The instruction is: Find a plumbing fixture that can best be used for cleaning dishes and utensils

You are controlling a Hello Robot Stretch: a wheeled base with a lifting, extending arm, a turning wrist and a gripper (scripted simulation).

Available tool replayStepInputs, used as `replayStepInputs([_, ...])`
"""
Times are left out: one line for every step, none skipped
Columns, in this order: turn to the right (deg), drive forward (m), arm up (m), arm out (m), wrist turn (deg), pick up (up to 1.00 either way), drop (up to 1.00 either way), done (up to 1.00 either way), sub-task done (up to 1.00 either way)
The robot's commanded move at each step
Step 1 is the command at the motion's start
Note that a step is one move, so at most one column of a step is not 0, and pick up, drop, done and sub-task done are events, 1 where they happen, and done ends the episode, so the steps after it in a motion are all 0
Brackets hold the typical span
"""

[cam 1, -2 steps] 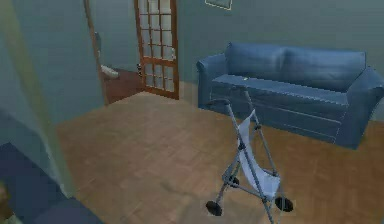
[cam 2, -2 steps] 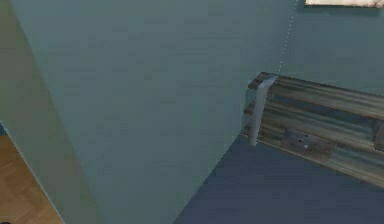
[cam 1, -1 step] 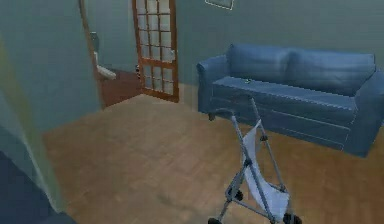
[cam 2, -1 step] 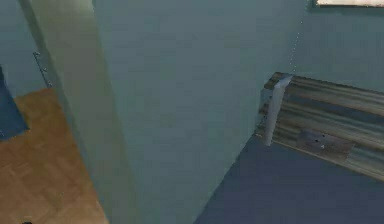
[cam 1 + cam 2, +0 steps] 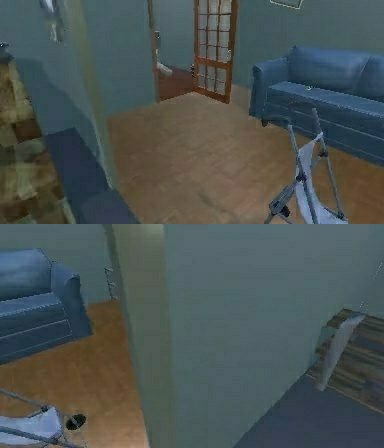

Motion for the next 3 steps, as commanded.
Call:
replayStepInputs([0.0,1.0,0.0,0.0,0.0,0.0,0.0,0.0,0.0])
replayStepInputs([0.0,1.0,0.0,0.0,0.0,0.0,0.0,0.0,0.0])
replayStepInputs([-3.0,0.0,0.0,0.0,0.0,0.0,0.0,0.0,0.0])
